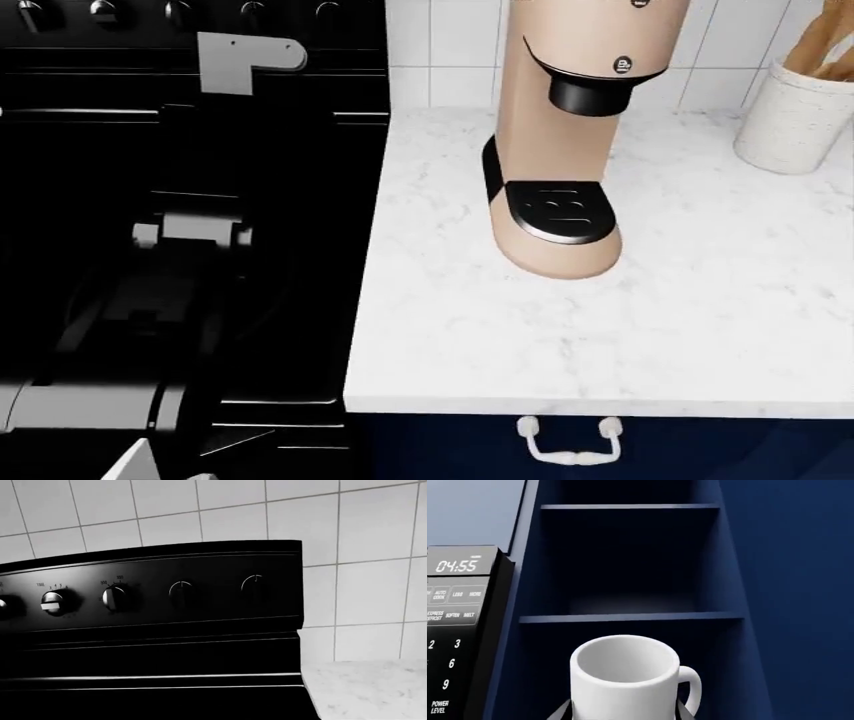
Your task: Pick the mug from the cabinet, place it under the coffee machine dispenser, and press the start button.
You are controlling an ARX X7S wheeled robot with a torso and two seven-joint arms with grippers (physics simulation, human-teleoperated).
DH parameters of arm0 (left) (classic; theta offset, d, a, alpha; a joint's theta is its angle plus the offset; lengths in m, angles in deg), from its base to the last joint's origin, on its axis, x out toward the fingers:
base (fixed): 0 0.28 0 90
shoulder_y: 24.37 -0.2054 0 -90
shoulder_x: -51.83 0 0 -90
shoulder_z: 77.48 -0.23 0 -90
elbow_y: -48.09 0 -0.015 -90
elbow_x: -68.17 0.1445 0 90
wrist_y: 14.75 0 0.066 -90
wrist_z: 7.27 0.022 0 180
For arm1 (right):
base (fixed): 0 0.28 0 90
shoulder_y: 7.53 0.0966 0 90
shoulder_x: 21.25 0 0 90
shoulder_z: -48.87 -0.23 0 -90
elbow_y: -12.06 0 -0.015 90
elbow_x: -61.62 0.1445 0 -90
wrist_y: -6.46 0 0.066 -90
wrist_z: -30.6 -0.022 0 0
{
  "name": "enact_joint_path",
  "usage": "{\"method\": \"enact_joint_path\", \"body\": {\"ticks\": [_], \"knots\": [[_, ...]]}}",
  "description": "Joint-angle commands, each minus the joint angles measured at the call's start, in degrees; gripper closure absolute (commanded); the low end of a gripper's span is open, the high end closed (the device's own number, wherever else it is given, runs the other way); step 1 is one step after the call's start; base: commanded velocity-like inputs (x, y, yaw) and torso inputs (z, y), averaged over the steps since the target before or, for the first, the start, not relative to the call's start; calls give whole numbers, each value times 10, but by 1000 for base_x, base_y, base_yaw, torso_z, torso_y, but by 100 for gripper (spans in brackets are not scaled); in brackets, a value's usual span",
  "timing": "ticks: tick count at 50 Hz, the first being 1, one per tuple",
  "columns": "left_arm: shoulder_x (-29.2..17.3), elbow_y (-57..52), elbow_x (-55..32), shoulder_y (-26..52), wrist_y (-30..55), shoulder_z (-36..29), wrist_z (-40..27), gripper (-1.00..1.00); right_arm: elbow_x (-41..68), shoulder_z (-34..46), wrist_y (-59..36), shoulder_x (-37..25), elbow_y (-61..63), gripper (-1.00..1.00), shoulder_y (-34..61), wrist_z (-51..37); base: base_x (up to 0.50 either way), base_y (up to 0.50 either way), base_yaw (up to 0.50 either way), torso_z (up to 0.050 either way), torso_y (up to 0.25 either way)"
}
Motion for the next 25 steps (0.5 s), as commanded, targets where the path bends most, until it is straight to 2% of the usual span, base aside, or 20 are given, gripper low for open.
{"method": "enact_joint_path", "body": {"ticks": [1,14,25], "knots": [[0,0,2,0,-1,4,2,-100,41,-24,3,-53,106,100,-97,-50,0,0,0,0,0],[0,0,3,-1,-4,-4,1,-100,92,-65,65,-156,255,100,-271,-112,0,0,0,0,0],[0,0,3,-2,-6,-13,-2,-100,93,-81,121,-208,307,100,-399,-105,0,0,0,0,0]]}}
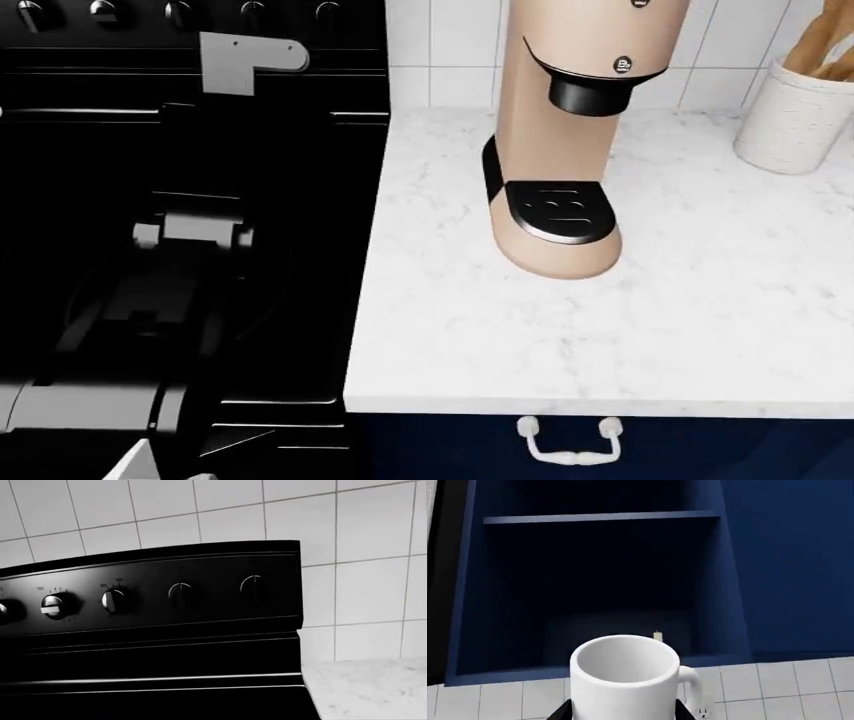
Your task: Pick the mug from the cabinet, place it under the coffee machine dispenser, and press the start button.
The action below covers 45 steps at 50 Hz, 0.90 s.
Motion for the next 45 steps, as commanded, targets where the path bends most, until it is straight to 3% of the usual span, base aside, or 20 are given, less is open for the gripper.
{"method": "enact_joint_path", "body": {"ticks": [1,33,45], "knots": [[0,0,0,-1,-2,-7,-2,-100,-3,-21,49,-56,66,100,-130,-2,0,0,0,0,0],[0,0,0,-2,0,-21,1,-100,-149,-56,306,-171,150,100,-544,49,0,0,0,0,0],[1,0,0,-2,0,-27,0,-100,-224,-34,357,-160,139,100,-641,63,0,0,0,0,0]]}}
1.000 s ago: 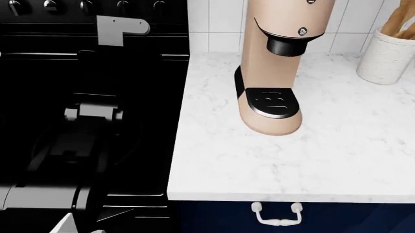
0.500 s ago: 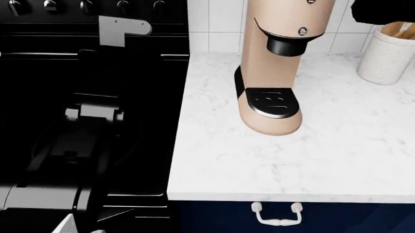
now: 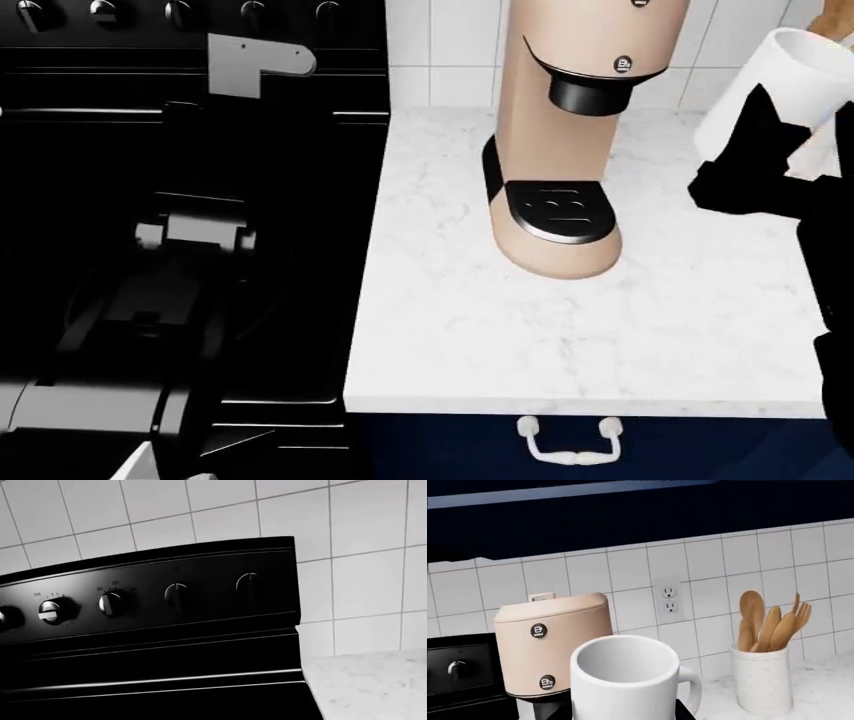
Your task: Pick the mug from the cabinet, place it under the coffee machine dispenser, and press the start button.
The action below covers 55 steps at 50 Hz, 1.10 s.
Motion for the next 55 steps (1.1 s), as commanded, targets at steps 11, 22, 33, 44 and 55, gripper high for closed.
{"method": "enact_joint_path", "body": {"ticks": [11,22,33,44,55], "knots": [[1,0,0,-1,-2,-13,-5,-100,-156,57,39,60,-42,100,-116,40,0,0,0,0,0],[1,0,4,0,18,-26,-22,-100,-212,84,22,96,-58,100,-108,42,0,0,0,0,0],[1,0,-1,1,22,-33,-22,-100,-251,108,-6,131,-87,100,-84,47,0,0,0,1,1],[1,0,-1,0,22,-33,-20,-100,-300,133,-20,176,-134,100,-62,57,0,0,0,0,0],[1,0,-1,0,22,-35,-20,-100,-312,137,-31,190,-147,100,-45,57,0,0,0,0,0]]}}
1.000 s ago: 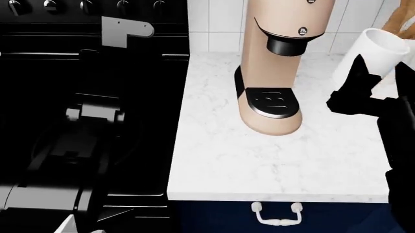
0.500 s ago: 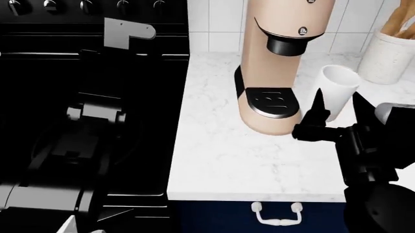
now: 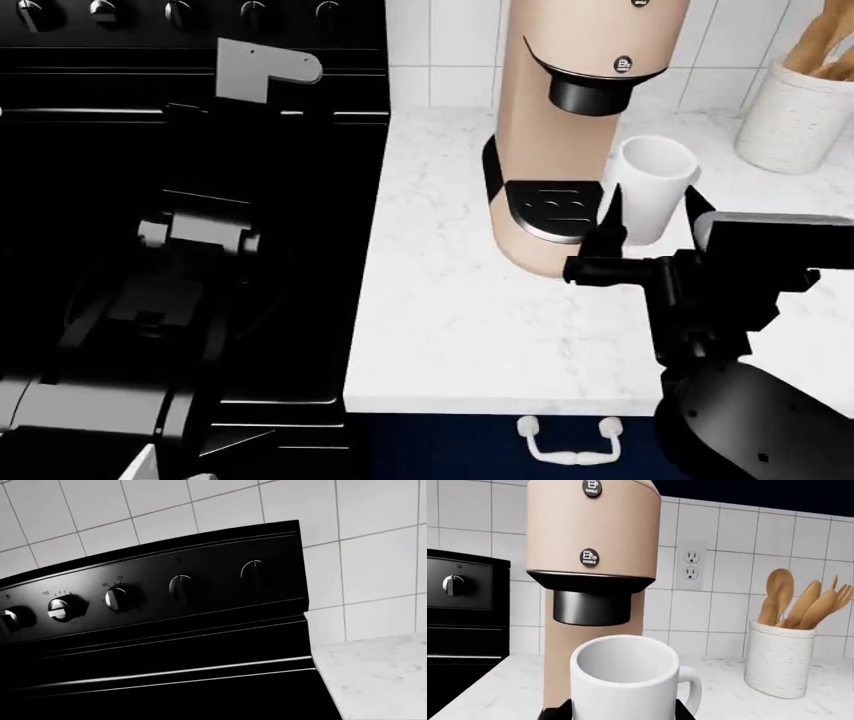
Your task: Pick the mug from the cabinet, place it under the coffee machine dispenser, and press the start button.
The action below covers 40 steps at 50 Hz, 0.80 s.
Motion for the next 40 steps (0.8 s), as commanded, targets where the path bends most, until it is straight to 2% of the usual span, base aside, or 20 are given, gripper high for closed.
{"method": "enact_joint_path", "body": {"ticks": [1,40], "knots": [[0,0,0,0,0,-2,0,-100,-35,6,-18,23,-20,100,22,6,0,0,0,0,0],[0,0,-1,-1,-3,-6,0,-100,-29,2,12,83,-119,100,44,61,0,0,0,0,1]]}}
